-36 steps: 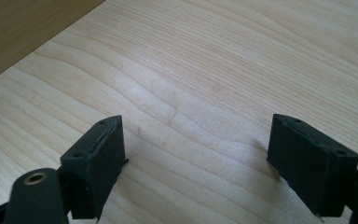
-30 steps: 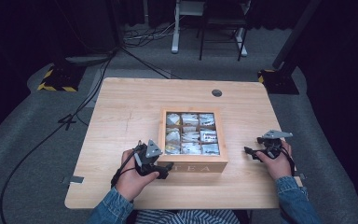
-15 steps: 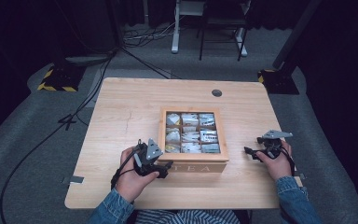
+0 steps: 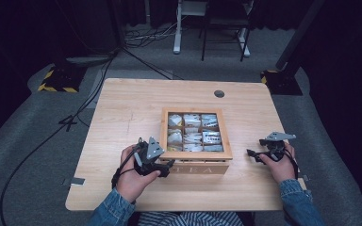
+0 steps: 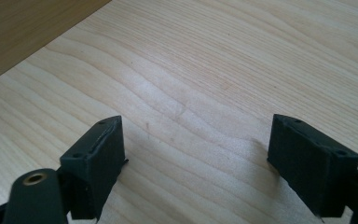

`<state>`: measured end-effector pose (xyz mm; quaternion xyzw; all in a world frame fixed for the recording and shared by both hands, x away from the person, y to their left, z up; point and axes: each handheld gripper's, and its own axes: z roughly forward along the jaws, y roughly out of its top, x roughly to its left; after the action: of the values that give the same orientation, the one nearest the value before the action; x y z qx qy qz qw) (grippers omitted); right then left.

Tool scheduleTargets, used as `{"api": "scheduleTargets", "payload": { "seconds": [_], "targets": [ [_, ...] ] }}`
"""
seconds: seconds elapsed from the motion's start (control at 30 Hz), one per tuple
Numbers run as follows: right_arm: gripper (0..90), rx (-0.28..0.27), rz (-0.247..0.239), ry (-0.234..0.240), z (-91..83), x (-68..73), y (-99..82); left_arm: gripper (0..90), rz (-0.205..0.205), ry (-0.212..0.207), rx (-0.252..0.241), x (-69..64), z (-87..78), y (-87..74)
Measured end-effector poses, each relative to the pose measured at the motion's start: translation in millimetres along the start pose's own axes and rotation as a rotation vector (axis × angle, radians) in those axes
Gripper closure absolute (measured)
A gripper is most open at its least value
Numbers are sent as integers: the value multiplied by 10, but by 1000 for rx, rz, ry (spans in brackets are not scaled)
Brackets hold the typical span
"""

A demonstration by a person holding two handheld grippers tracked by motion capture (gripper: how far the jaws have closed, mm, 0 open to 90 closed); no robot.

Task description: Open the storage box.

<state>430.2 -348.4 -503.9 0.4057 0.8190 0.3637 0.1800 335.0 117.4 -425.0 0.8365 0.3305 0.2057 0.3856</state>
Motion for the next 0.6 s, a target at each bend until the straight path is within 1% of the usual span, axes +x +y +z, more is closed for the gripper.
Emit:
{"api": "scheduleTargets", "payload": {
  "seconds": [0.27,0.3,0.37,0.4,0.43,0.47,0.53,0.6],
  "targets": [
    [198,-1,-3,5,-43,-5,-39,190,6,17,-49,41,-56,88],
    [198,-1,-3,5,-43,-5,-39,190,6,17,-49,41,-56,88],
    [199,-3,-1,2,-51,-6,-47,190,12,10,-49,61,-65,121],
    [200,-1,-1,-1,-59,-7,-53,190,13,-3,-51,93,-67,158],
    [200,-2,2,-2,-60,-5,-53,190,13,-3,-51,93,-67,158],
    [200,-2,0,-2,-60,-6,-54,190,17,-10,-57,115,-75,194],
    [200,-2,2,-2,-60,-6,-53,190,20,-7,-60,120,-83,214],
    [200,-2,3,-2,-60,-5,-53,190,33,-2,-66,136,-104,252]
  ]
}}
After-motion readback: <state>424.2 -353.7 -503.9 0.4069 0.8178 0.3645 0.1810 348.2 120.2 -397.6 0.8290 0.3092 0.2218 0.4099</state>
